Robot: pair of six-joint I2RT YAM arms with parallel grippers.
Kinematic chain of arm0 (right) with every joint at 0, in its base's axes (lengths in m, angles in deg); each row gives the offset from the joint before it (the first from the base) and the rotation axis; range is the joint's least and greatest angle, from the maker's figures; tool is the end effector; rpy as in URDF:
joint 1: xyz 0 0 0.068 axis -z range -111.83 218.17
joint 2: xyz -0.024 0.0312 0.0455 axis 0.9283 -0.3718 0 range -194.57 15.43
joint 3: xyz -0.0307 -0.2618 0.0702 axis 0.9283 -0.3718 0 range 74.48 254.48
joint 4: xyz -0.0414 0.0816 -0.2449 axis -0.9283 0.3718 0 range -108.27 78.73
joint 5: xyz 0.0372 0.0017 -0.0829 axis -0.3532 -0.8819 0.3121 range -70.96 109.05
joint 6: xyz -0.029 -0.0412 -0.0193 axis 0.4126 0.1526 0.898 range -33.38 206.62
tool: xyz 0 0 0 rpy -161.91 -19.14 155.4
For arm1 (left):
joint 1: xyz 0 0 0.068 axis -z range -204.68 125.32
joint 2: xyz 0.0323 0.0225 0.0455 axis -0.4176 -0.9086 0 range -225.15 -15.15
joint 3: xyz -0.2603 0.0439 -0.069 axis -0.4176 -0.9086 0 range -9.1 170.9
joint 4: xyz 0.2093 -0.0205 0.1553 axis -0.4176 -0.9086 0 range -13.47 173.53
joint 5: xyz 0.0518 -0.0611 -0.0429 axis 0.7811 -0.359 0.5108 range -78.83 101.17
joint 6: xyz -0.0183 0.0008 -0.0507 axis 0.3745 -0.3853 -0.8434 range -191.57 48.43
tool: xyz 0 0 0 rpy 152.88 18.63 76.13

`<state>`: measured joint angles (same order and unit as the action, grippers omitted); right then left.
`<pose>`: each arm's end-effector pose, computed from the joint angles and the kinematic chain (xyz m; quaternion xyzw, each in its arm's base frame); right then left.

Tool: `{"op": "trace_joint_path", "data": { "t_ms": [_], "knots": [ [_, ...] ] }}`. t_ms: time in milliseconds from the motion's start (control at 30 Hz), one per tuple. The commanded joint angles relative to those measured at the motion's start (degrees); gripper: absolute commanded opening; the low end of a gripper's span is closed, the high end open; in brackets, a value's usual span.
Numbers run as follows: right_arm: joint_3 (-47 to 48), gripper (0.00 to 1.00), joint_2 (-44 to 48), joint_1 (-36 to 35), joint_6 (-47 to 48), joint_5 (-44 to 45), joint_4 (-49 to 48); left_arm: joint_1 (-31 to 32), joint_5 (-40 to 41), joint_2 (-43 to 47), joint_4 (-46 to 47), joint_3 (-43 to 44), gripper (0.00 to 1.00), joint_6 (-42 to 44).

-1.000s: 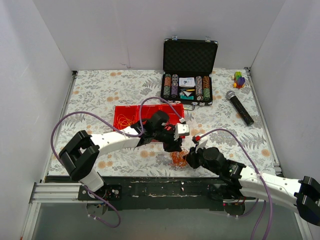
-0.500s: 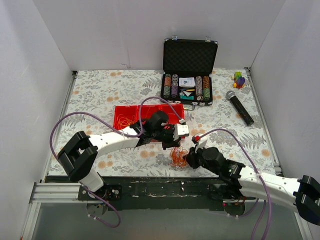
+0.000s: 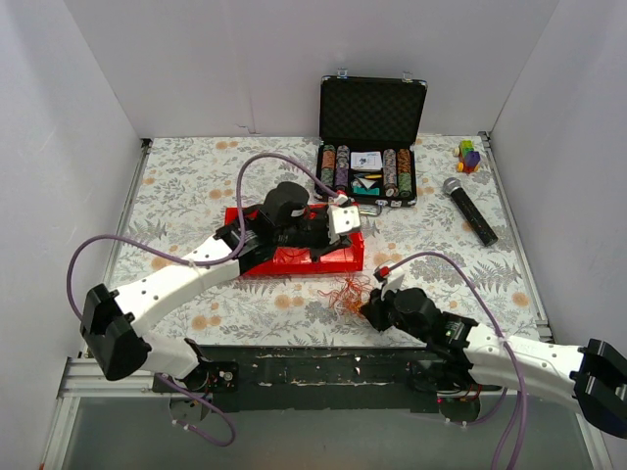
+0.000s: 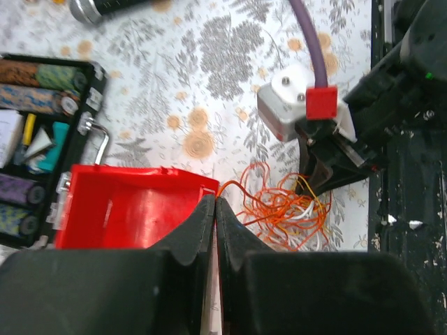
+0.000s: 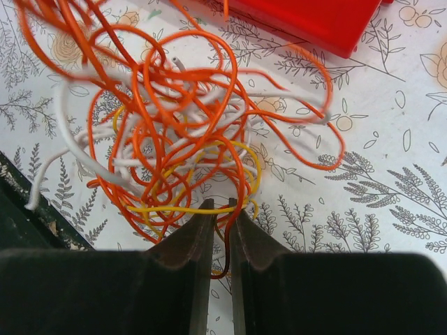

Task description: Untangle the cables

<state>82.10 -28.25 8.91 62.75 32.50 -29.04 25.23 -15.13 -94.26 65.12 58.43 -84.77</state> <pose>0.0893 0.1338 0.1536 -0.1953 0.8183 0.2785 0.4632 0.1900 -0.2502 0.3294 0.3736 0.7645 -0.4227 0.3119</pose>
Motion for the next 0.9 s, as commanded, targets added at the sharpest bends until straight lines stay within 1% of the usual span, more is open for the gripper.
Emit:
{"op": "trace_joint_path", "data": {
  "t_ms": [0, 100, 200, 300, 367, 533, 600, 733, 833, 867],
  "knots": [
    [0.9, 0.21, -1.4, 0.0, -0.6, 0.9, -1.4, -0.3, 2.2, 4.6, -2.6, 6.0, 0.0, 0.5],
    [1.1, 0.21, -1.8, 0.0, -0.6, 0.9, -1.3, -0.3, 2.0, 5.2, -4.5, 10.3, 0.0, -1.0],
    [1.4, 0.21, -2.3, 0.0, -0.6, 1.1, -0.9, -0.3, 0.2, 5.1, -7.5, 15.5, 0.0, -1.7],
    [1.9, 0.2, -2.0, 0.0, -0.8, 1.3, 0.2, -0.3, -0.8, 5.2, -8.9, 18.3, 0.0, -2.8],
    [2.8, 0.2, -1.1, 0.0, -0.8, 1.7, 2.3, -0.3, -1.6, 5.3, -9.5, 19.0, 0.0, -3.7],
    [5.5, 0.21, 6.6, 0.0, 0.3, 2.8, 5.8, -0.3, -2.6, 6.2, -9.7, 18.4, 0.0, -4.4],
    [7.0, 0.25, 8.7, 0.0, 1.3, 3.0, 7.2, -0.2, -3.0, 6.4, -9.8, 18.3, 0.0, -4.4],
    [11.5, 0.4, 10.5, 0.0, 4.0, 3.4, 9.6, 0.1, -4.5, 6.6, -9.8, 16.9, 0.0, -5.5],
    [14.6, 0.49, 10.3, 0.0, 6.5, 3.1, 8.7, 0.7, -5.2, 6.5, -9.6, 16.6, 0.0, -6.0],
    [15.6, 0.5, 9.7, 0.0, 7.2, 2.9, 8.0, 0.8, -5.1, 6.4, -9.5, 16.8, 0.0, -6.1]
  ]
}}
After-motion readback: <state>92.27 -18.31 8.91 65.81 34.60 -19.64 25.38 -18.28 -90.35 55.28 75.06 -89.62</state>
